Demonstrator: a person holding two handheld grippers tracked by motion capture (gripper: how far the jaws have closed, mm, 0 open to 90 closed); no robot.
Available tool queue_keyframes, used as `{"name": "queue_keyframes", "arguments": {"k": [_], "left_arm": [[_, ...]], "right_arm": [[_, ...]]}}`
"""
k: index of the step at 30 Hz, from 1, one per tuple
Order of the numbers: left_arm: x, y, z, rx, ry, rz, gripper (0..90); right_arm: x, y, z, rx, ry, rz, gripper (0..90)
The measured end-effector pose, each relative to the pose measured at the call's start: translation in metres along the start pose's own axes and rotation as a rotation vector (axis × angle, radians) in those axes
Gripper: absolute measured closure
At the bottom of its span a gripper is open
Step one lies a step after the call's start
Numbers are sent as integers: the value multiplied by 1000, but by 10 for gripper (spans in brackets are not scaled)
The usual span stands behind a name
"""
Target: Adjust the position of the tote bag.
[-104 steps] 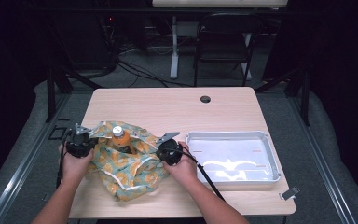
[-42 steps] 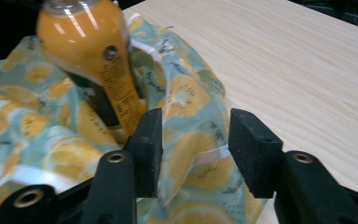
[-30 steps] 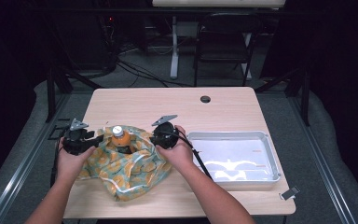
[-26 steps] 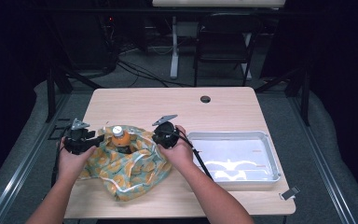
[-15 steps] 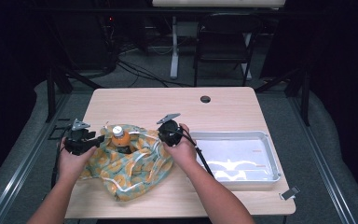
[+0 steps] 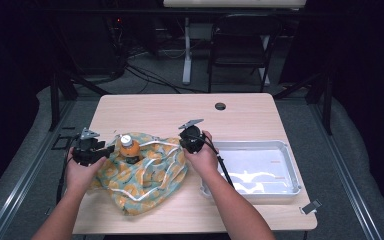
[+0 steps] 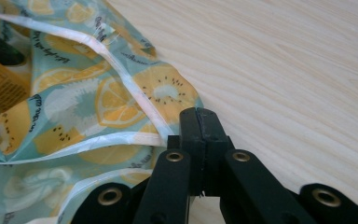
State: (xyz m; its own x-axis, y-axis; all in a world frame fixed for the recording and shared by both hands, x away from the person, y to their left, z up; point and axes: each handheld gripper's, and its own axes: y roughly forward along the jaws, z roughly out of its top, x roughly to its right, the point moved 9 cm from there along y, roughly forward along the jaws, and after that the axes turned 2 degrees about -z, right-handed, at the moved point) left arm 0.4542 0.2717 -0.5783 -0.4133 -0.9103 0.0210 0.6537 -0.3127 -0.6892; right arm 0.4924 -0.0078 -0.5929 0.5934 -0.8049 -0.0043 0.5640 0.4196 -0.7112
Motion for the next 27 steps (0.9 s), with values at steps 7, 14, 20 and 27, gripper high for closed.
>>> {"name": "queue_keyframes", "arguments": {"k": [7, 14, 20, 27], "left_arm": [[-1, -2, -2, -5, -5, 1, 550], [2, -8, 1, 20, -19, -15, 550], [2, -13, 4, 41, -34, -19, 553], [3, -27, 7, 70, -52, -46, 564]], "right_arm": [[8, 0, -3, -4, 18, -7, 900], [-8, -6, 3, 44, 3, 32, 898], [-8, -13, 5, 51, 8, 49, 866], [-12, -29, 8, 85, -4, 70, 760]]}}
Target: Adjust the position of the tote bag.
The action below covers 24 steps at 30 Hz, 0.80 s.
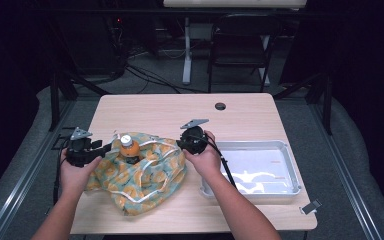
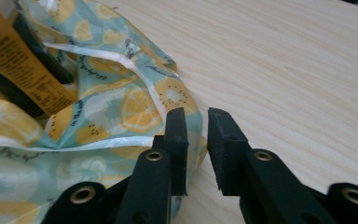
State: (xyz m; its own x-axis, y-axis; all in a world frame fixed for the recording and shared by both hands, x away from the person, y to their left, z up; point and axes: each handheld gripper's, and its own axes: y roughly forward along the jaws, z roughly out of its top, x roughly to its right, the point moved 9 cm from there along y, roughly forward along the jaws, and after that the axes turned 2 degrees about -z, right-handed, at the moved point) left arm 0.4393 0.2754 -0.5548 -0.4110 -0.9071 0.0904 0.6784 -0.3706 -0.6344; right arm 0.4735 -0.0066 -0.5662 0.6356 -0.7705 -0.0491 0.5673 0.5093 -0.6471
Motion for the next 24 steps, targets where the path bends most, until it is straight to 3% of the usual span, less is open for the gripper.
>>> {"name": "queue_keyframes", "arguments": {"k": [6, 9, 14, 20, 23, 24], "left_arm": [[6, -20, 5, 64, -45, -42, 569], [13, -33, 9, 107, -71, -85, 573], [19, -41, 6, 107, -46, -89, 573], [23, -52, 1, 111, -53, -99, 570], [26, -53, -2, 108, -48, -102, 570], [27, -53, -3, 107, -45, -105, 570]], "right_arm": [[-3, -22, 3, 39, -19, 9, 696], [-8, -42, 10, 81, -41, 10, 686], [-20, -58, 11, 86, -73, 23, 686], [-50, -63, 15, 124, -93, 74, 730], [-69, -53, 10, 98, -121, 100, 734], [-81, -47, 8, 75, -146, 122, 726]]}}
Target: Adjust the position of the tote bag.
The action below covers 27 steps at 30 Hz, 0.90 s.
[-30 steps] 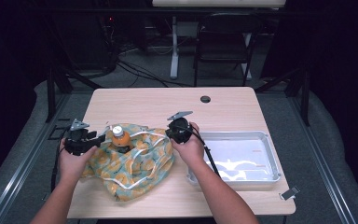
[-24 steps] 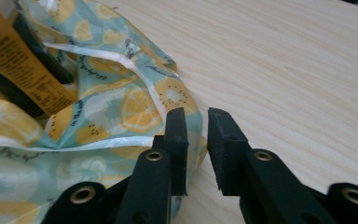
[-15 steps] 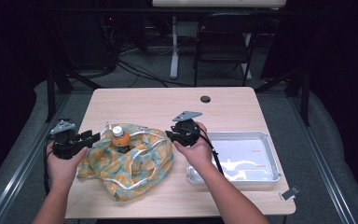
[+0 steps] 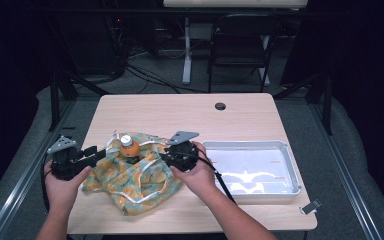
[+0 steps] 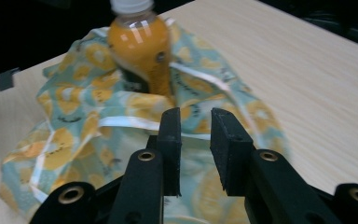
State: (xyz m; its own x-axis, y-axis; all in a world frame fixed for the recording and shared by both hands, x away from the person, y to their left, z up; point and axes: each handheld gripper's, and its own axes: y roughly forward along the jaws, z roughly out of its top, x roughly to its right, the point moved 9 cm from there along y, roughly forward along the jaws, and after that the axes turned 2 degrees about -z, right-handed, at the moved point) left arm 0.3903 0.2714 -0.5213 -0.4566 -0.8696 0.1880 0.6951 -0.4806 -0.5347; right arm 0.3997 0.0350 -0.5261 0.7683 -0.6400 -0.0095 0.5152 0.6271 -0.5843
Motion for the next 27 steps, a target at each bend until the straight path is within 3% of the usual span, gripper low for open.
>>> {"name": "queue_keyframes", "arguments": {"k": [5, 9, 12, 17, 27], "left_arm": [[6, 2, -9, -21, 8, -5, 570], [9, 4, -16, -45, 16, -9, 569], [12, 4, -18, -42, 19, -9, 565], [14, 2, -20, -42, 21, -7, 561], [12, 0, -26, -49, 12, -1, 555]], "right_arm": [[-20, 13, 5, 11, -8, 47, 679], [-38, 20, 7, 24, -3, 104, 553], [-44, 25, 7, 27, -13, 107, 489], [-41, 32, 14, 56, -31, 50, 479], [-36, 52, 14, -6, -6, 77, 432]]}}
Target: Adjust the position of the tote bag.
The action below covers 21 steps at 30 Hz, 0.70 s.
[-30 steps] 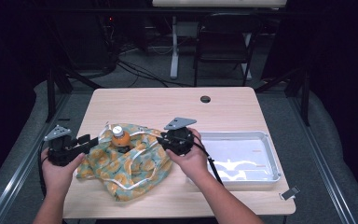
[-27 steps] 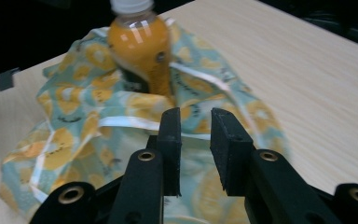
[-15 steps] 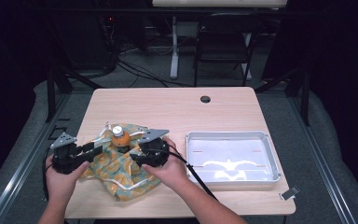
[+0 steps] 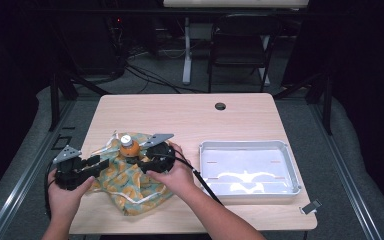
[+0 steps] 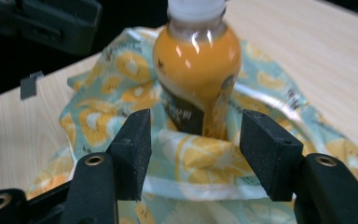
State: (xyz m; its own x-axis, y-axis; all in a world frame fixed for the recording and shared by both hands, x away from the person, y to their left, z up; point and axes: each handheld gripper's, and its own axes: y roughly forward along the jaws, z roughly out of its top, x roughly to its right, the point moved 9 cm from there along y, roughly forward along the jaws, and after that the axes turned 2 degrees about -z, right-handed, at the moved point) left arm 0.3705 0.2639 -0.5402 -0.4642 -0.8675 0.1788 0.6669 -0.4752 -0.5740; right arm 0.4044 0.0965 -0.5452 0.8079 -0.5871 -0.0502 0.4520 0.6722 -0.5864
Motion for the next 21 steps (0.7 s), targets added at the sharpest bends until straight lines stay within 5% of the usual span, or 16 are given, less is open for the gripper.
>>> {"name": "queue_keyframes", "arguments": {"k": [5, 16, 21], "left_arm": [[1, 1, -3, -10, 0, 1, 553], [0, 6, -7, -17, -2, 3, 549], [-1, 7, -8, -20, -2, 5, 549]], "right_arm": [[-9, 7, -16, -77, -24, 30, 438], [-22, 9, -40, -161, -74, 64, 866], [-27, 5, -48, -162, -76, 82, 891]]}}
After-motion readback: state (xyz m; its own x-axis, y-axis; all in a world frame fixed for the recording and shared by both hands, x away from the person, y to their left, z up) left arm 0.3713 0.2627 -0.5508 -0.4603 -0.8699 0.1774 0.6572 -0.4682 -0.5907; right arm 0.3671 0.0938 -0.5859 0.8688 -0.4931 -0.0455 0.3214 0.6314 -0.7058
